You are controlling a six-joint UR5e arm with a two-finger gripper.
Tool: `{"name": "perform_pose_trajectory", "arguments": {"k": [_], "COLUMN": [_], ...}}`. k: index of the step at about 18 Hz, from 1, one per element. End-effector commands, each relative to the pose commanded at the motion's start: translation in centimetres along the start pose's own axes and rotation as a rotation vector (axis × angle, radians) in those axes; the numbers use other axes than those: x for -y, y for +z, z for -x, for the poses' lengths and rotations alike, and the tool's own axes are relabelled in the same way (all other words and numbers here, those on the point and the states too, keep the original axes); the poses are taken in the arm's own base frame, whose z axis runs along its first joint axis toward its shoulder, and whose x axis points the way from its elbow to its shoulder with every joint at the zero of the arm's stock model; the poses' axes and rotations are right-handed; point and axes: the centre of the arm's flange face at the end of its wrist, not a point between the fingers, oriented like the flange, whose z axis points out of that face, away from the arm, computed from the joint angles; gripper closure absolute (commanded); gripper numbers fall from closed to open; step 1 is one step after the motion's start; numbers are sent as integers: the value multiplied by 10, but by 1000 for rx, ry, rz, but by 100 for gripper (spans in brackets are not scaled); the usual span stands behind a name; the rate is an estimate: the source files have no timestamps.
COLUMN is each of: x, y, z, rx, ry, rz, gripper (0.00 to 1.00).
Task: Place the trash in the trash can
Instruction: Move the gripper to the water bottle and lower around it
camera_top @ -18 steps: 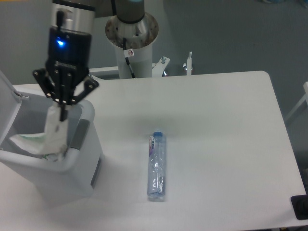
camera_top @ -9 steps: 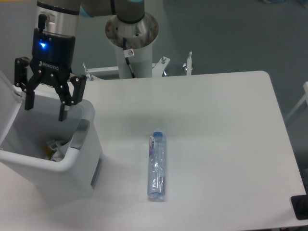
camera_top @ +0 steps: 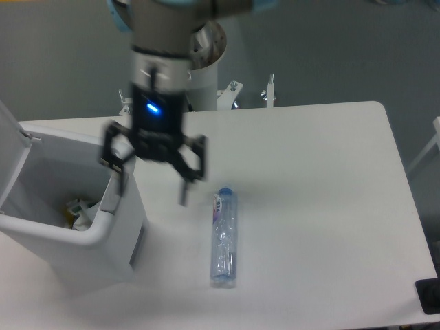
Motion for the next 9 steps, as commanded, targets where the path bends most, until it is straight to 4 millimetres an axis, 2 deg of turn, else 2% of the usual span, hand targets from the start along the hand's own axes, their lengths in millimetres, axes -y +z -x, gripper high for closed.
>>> {"name": "perform_pose_trajectory", "arguments": {"k": [5, 9], "x": [-20, -41], "y": [71, 113], "z": [26, 39], "rx": [-14, 9], "ry": [-29, -49], "rz": [125, 226], "gripper": [0, 0]}}
